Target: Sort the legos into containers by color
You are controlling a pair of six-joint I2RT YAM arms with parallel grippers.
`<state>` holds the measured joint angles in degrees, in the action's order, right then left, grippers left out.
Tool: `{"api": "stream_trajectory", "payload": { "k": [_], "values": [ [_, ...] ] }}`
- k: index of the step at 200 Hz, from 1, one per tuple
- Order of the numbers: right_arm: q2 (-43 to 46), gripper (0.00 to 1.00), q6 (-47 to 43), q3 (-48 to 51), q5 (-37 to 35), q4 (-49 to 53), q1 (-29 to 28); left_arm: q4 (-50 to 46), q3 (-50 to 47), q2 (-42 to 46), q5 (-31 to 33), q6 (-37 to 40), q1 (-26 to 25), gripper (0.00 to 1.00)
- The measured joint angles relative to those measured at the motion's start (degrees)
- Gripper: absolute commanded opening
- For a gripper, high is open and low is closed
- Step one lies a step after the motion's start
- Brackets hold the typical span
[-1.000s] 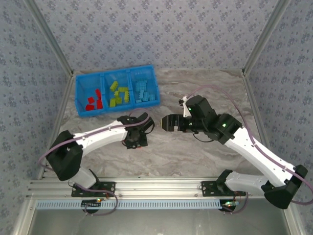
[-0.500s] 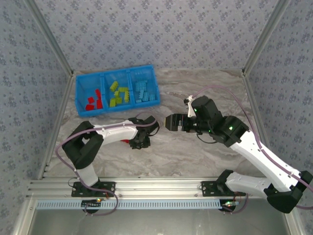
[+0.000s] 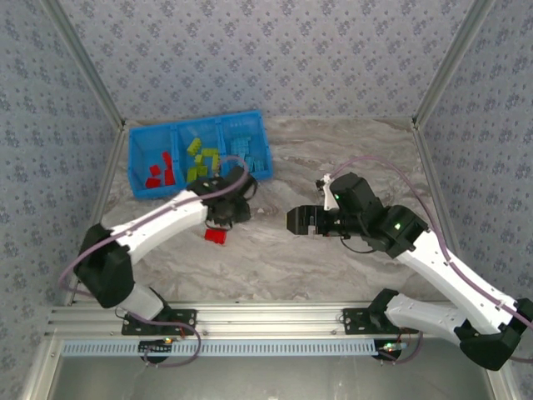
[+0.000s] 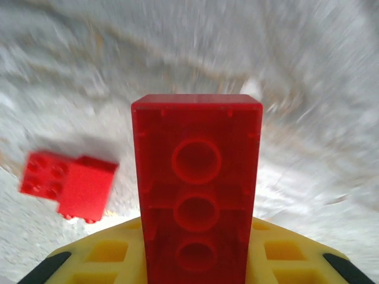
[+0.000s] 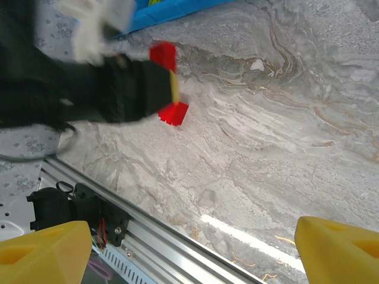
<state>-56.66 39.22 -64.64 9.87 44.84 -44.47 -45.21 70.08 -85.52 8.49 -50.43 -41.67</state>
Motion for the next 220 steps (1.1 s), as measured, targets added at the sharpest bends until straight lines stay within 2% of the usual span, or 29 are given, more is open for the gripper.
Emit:
{"api": "stream_trajectory", "payload": {
  "k": [20,53,77,102,134,156,173,220],
  "values": [
    [-0.2,0.91,0.0,0.0,0.0,-0.7,0.0,-0.7,3.4,2.2,-0.2,3.0,7.3,0.24],
    [-1.0,0.91,0.0,0.0,0.0,-1.3,0.0,-1.2,6.4,1.4,-2.1,8.6,23.3,0.23],
    [-1.1,0.91,0.0,-0.1,0.0,-1.2,0.0,-1.0,7.3,-1.4,-4.2,10.9,34.3,0.24],
    [-0.6,0.91,0.0,-0.2,0.0,-0.7,0.1,-1.3,10.4,-7.2,-6.6,12.5,42.3,0.26],
    [0.5,0.91,0.0,-0.4,-0.1,0.2,0.2,-1.9,18.7,-17.6,-9.2,14.6,46.3,0.30],
    [0.7,0.91,0.0,-1.3,-0.2,0.7,0.3,-2.9,23.0,-22.2,-10.2,16.0,46.8,0.43],
    [0.8,0.91,-0.2,-1.5,-0.5,0.9,0.2,-3.8,24.8,-23.0,-10.8,16.3,47.1,0.48],
    [0.9,0.91,-0.2,-1.5,-0.7,1.5,0.3,-5.2,27.5,-20.6,-12.8,16.9,48.1,0.48]
  ]
}}
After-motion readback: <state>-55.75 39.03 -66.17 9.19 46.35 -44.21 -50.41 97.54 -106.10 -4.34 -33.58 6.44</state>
